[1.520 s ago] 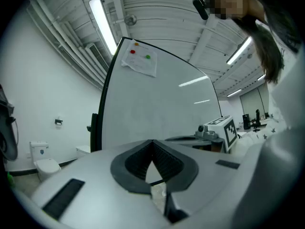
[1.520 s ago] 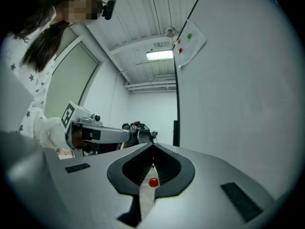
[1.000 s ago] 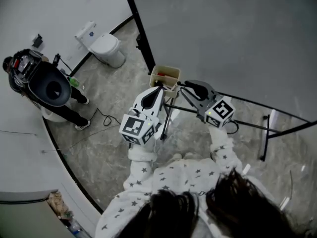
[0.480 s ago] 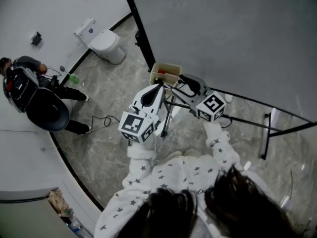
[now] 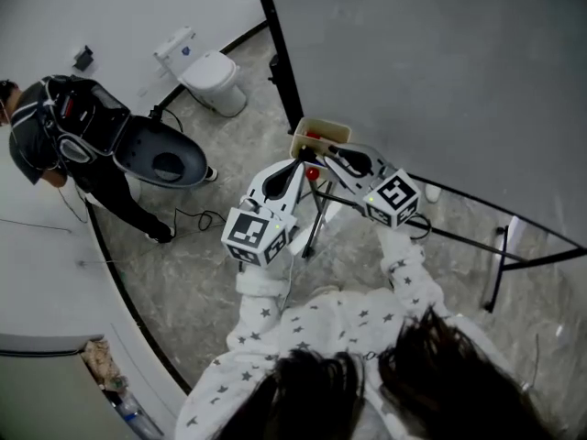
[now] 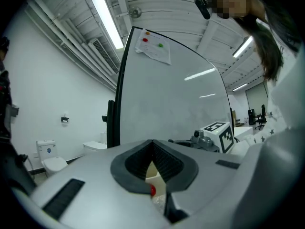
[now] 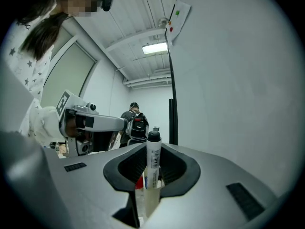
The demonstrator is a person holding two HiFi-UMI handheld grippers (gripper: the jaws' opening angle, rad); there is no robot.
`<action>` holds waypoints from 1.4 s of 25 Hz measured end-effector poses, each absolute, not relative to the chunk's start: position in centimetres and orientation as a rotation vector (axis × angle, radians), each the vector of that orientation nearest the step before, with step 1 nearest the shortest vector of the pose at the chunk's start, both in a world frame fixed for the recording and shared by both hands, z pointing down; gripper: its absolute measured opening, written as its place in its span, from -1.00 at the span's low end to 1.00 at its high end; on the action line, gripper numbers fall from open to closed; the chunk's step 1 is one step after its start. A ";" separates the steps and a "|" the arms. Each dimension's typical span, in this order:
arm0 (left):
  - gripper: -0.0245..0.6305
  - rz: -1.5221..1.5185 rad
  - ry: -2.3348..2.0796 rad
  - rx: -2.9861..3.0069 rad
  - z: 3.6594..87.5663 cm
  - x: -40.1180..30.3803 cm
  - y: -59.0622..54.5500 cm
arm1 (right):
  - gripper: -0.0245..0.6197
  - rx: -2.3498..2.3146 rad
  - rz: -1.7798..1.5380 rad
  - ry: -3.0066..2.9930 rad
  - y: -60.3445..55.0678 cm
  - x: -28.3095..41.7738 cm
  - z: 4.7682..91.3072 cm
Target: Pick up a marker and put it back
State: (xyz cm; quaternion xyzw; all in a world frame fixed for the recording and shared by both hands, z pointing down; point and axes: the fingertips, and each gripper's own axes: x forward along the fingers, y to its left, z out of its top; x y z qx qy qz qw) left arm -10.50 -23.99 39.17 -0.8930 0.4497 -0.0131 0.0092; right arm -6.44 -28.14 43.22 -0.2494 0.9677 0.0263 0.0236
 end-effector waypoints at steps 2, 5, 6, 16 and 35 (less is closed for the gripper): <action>-0.93 -0.040 1.403 -2.787 38.8 -10.4 -24.0 | -0.70 -0.768 0.102 2.998 -28.0 -6.4 41.9; -0.93 -0.045 1.380 -2.797 37.8 -10.2 -23.8 | -0.70 -0.752 0.124 2.994 -27.4 -6.2 38.8; -0.93 -0.051 1.369 -2.805 37.4 -10.0 -23.6 | -0.70 -0.745 0.130 2.992 -27.0 -6.0 37.6; -0.94 -0.001 1.203 -2.904 33.1 -6.5 -21.8 | -0.70 -0.786 0.247 2.961 -23.1 -1.8 28.8; -0.93 -0.013 1.151 -2.885 33.8 -4.9 -21.2 | -0.70 -0.804 0.192 2.945 -22.5 -0.9 30.6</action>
